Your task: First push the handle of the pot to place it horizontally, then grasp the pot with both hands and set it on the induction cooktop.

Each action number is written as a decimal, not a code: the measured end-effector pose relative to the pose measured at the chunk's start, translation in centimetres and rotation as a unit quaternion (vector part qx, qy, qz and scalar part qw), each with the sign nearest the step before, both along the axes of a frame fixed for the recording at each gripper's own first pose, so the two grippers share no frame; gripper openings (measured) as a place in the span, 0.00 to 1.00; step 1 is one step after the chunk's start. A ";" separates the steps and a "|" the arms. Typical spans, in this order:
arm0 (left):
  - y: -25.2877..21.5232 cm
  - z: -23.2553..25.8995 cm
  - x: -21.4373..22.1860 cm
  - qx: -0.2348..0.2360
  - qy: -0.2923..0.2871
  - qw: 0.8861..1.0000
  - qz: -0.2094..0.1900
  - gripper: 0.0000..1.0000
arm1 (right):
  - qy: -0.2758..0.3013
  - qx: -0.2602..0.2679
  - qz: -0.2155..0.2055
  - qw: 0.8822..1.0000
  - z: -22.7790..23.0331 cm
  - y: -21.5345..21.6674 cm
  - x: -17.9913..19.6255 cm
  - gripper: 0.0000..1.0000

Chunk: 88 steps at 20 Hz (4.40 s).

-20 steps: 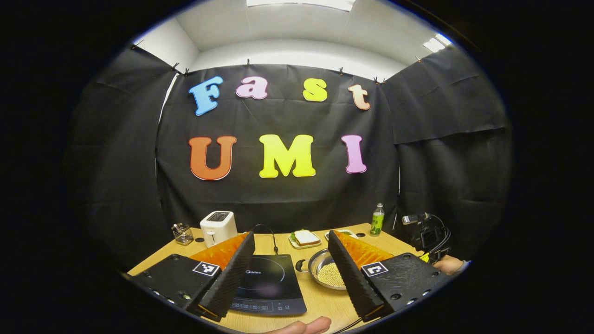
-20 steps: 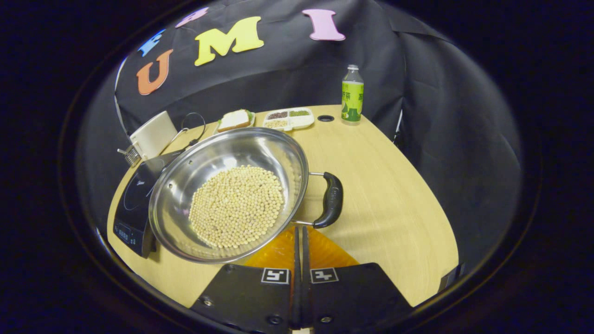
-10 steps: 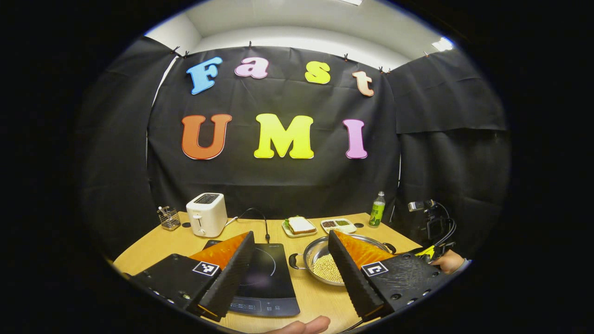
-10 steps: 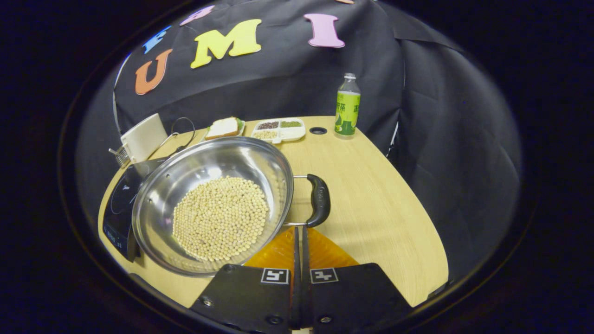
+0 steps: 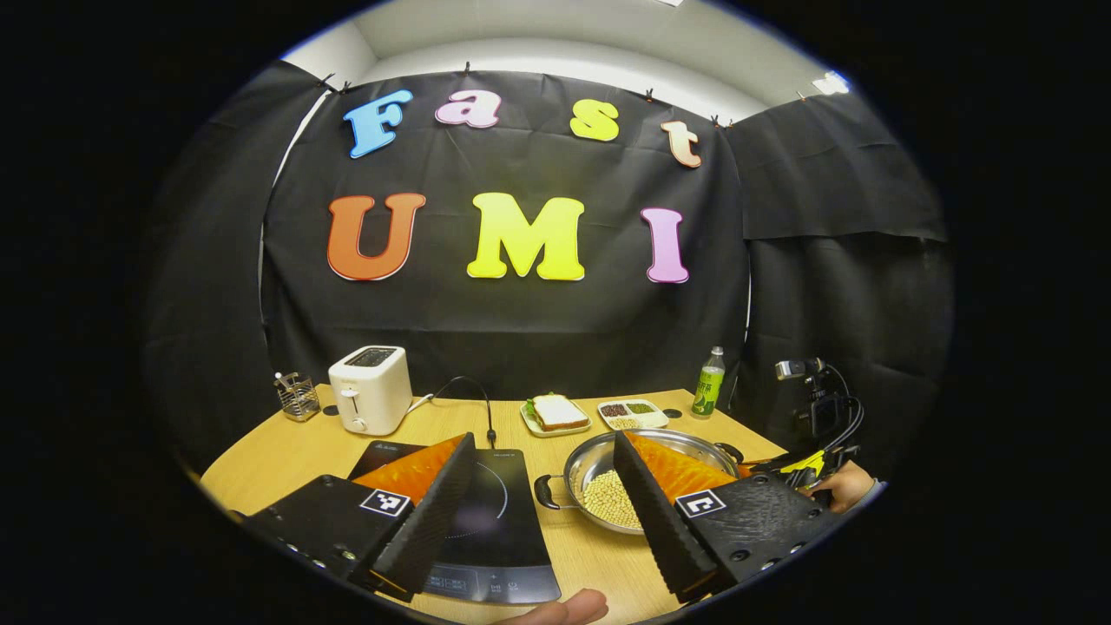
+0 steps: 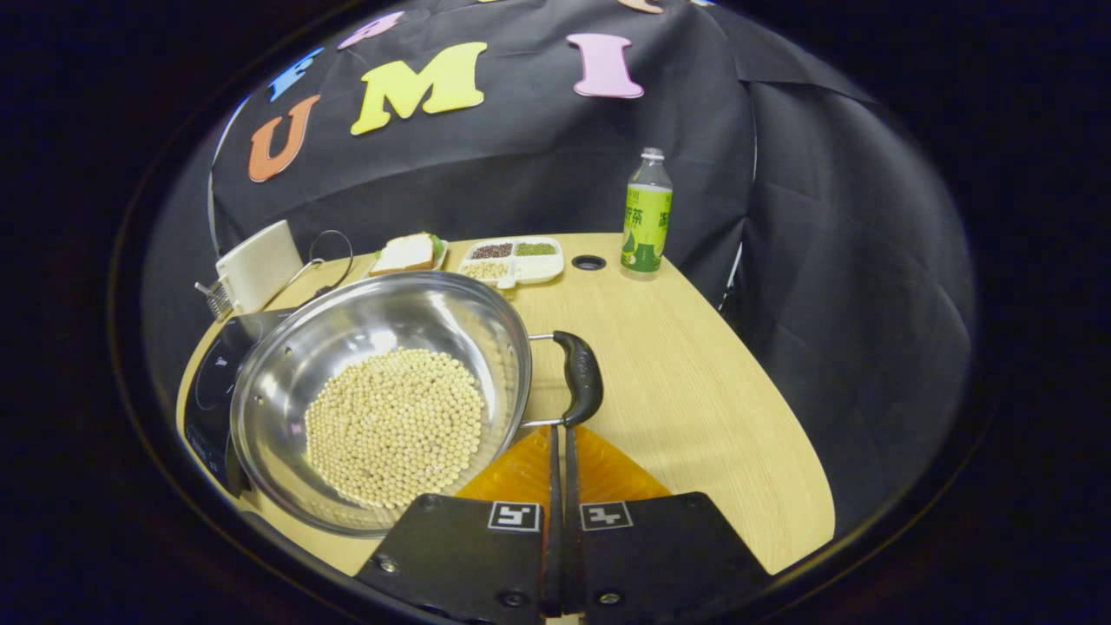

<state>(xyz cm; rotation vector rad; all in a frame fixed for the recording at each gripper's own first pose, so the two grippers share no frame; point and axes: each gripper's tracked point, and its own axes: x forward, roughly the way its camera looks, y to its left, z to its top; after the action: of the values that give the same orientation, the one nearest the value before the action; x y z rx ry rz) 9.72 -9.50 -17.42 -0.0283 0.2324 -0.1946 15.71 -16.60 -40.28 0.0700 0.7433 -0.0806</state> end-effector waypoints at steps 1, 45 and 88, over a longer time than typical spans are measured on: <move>-0.4 -0.6 0.4 -0.002 0.008 1.000 -0.002 0.95 | -0.004 0.000 -0.003 1.000 0.1 -0.2 0.0 0.04; -2.7 -19.3 9.8 0.048 0.271 0.961 0.032 0.88 | 0.038 0.036 0.044 0.998 -0.3 -0.9 7.0 0.80; 14.9 -5.8 6.1 0.012 0.215 0.975 0.046 0.51 | -0.038 0.026 0.073 0.996 14.2 18.8 3.0 0.63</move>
<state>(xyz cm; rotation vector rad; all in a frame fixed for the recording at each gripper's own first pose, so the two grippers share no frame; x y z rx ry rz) 15.86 5.37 -23.21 -0.0575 0.6645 -0.0916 18.69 2.17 -26.03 0.0682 0.6734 0.0803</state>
